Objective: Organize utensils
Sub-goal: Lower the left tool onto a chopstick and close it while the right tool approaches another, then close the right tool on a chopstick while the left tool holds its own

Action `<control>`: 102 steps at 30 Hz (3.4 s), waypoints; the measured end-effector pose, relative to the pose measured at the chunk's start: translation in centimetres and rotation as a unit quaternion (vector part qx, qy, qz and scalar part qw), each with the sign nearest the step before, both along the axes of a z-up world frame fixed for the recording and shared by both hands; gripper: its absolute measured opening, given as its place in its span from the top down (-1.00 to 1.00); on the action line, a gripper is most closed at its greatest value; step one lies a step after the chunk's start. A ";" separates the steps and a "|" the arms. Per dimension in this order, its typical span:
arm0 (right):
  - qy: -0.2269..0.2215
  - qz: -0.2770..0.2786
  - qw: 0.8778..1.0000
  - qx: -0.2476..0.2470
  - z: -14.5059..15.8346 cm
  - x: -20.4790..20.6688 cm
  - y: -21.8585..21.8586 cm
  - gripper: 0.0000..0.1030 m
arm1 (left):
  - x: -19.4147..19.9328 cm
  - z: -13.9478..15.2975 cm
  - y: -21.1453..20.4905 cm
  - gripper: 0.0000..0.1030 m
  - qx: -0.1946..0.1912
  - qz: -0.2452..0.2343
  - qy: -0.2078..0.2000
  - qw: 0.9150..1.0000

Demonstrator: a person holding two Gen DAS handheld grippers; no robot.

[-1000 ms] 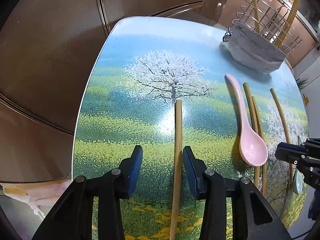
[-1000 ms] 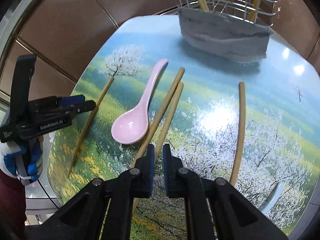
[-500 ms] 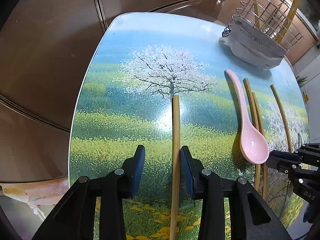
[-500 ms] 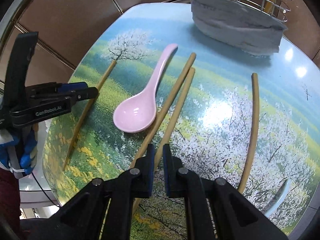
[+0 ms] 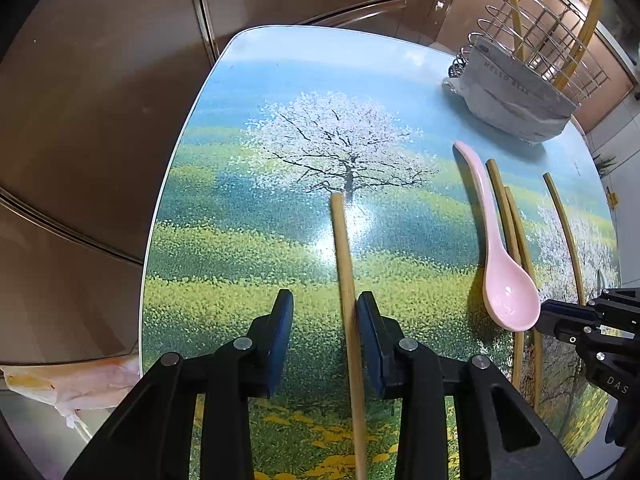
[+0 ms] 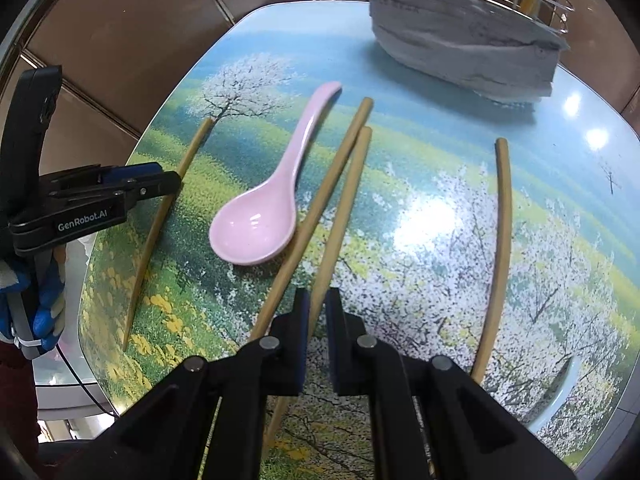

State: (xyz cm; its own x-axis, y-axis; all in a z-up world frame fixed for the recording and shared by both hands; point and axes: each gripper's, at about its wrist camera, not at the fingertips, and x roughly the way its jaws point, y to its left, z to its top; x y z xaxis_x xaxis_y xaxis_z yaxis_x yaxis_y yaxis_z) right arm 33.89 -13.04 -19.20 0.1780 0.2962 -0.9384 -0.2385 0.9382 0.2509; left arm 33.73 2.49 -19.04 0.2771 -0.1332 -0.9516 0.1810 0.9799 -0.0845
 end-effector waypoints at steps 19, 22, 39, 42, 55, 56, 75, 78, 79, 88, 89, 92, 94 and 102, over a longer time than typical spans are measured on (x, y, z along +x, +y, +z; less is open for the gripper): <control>-0.002 -0.025 1.000 -0.015 -0.1 3.9 -0.9 0.83 | 1.4 0.0 0.7 0.48 0.013 0.005 -0.001 1.000; -0.002 -0.032 0.999 -0.011 -0.1 4.9 -1.5 0.83 | 2.0 0.0 0.6 0.49 0.012 0.001 -0.001 1.000; 0.000 -0.011 1.000 -0.030 -0.4 8.8 -1.1 0.83 | 5.3 -0.1 -1.7 0.73 -0.023 -0.042 0.025 0.999; 0.003 0.000 0.999 -0.033 -0.5 9.0 -0.7 0.83 | 5.9 0.0 -2.4 0.73 -0.017 -0.057 0.033 0.998; -0.006 0.051 0.997 -0.062 -0.6 10.0 1.6 0.82 | 6.2 0.1 -6.5 0.73 0.024 -0.113 0.067 0.991; -0.007 0.057 0.996 -0.067 -0.6 9.9 1.9 0.82 | 6.2 0.1 -6.8 0.73 0.026 -0.114 0.068 0.991; 0.005 0.090 0.990 -0.111 -0.4 6.9 4.8 0.82 | 4.1 0.1 -6.5 0.81 0.047 -0.116 0.065 0.990; 0.004 0.085 0.990 -0.110 -0.3 6.7 5.0 0.82 | 4.2 0.1 -6.7 0.81 0.048 -0.116 0.065 0.990; 0.002 0.082 0.991 -0.110 -0.3 6.5 5.1 0.82 | 4.1 0.2 -6.7 0.81 0.048 -0.115 0.065 0.990; -0.005 0.049 0.995 -0.085 0.0 7.0 3.0 0.86 | 3.1 0.0 -7.0 0.87 0.051 -0.109 0.046 0.992; -0.006 0.046 0.995 -0.083 0.0 6.9 2.8 0.86 | 2.9 0.0 -7.1 0.87 0.051 -0.108 0.044 0.992; -0.012 0.036 0.997 -0.073 0.1 6.7 2.2 0.87 | 2.5 0.1 -7.1 0.87 0.050 -0.102 0.035 0.993; -0.017 0.026 0.997 -0.066 0.1 6.6 1.7 0.87 | 2.5 -0.1 -7.1 0.88 0.051 -0.101 0.030 0.993; -0.041 0.005 0.998 -0.037 0.5 4.4 -0.9 0.87 | 1.9 0.0 -5.3 0.88 0.028 -0.073 0.021 0.997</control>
State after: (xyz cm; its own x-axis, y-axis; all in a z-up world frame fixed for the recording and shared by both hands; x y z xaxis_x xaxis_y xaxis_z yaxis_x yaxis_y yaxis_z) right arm 38.29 -13.97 -18.72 0.2532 0.2290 -0.9399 -0.2647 0.9509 0.1604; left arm 35.63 -2.84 -19.00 0.2185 -0.1150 -0.9690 0.3189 0.9469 -0.0404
